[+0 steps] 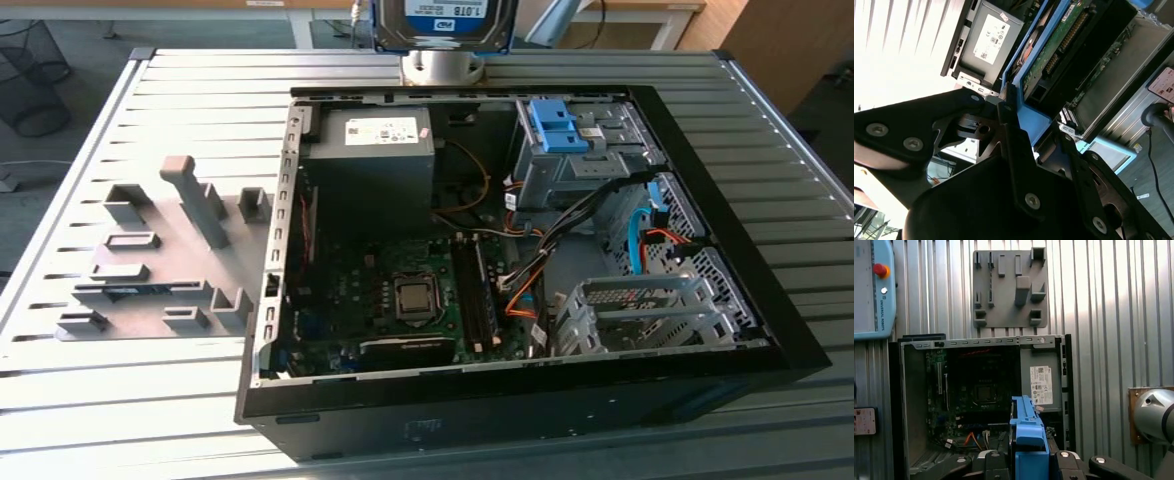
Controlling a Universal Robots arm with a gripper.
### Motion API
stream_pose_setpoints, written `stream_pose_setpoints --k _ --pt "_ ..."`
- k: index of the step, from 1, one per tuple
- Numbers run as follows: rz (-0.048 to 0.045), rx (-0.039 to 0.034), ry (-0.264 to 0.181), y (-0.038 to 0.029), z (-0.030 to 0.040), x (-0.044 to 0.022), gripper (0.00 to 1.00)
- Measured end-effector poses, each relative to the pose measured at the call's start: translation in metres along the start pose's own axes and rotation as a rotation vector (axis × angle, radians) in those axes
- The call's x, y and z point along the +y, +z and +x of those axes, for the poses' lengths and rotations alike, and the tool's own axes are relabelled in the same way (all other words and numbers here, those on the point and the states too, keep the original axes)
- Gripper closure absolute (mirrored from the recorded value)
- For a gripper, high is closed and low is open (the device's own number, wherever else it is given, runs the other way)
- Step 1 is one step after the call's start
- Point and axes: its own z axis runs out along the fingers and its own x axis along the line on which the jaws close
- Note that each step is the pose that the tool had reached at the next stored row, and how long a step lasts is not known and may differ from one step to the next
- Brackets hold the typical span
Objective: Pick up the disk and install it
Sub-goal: 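Pick up the disk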
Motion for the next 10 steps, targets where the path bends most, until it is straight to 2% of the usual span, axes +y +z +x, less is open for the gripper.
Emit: stream_pose_setpoints --k 10 --pt "0.0 0.0 0.0 -0.0002 0.0007 -0.0141 0.64"
